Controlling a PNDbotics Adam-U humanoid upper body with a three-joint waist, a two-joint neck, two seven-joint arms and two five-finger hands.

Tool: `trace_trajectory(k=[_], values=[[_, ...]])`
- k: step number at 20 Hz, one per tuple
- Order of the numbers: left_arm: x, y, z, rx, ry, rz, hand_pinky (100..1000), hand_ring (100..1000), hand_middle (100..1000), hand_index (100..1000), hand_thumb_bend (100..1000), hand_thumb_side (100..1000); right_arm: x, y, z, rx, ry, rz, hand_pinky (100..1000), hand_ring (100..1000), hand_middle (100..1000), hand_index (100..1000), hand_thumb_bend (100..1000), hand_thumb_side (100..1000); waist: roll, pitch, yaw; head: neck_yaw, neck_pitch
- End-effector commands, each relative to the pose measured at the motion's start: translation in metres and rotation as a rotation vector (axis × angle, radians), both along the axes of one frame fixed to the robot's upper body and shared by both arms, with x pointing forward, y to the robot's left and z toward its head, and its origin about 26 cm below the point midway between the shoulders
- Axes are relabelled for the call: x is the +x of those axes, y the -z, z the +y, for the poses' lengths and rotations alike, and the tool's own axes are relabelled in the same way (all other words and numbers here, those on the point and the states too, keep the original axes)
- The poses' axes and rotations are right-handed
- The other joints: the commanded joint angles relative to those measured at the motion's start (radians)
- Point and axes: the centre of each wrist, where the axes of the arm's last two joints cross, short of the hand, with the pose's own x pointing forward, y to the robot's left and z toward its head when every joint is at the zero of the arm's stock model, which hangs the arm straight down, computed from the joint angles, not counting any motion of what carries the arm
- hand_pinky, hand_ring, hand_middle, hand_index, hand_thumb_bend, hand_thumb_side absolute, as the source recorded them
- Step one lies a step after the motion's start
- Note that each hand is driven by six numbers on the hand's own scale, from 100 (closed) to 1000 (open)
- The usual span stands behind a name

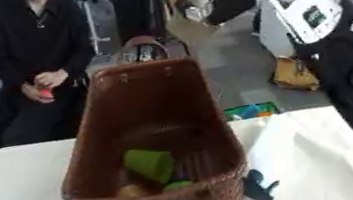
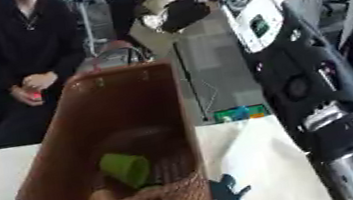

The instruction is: Pick up objects on the table and place them in the box.

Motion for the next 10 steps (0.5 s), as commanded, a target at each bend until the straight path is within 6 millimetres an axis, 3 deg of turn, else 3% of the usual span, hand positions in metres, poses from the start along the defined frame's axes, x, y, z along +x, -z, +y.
trace_trajectory(k=[1,9,10], values=[[-0.001,-0.01,-0.001,0.02,0.015,-0.031,653,732,820,688,100,800,-0.013,-0.018,0.011,0.02,-0.048,-0.038,509,304,346,311,100,100,0.001,-0.027,0.007,-0.004,-0.007],[0.0,-0.012,-0.003,0.015,0.032,-0.036,653,732,820,688,100,804,-0.011,-0.004,0.026,0.011,-0.092,0.017,515,306,350,309,100,107,-0.002,-0.034,0.022,-0.002,-0.006],[0.0,-0.012,-0.003,0.015,0.033,-0.036,653,732,819,688,100,804,-0.011,-0.003,0.027,0.005,-0.094,0.019,628,391,421,376,100,105,-0.001,-0.035,0.022,-0.003,-0.006]])
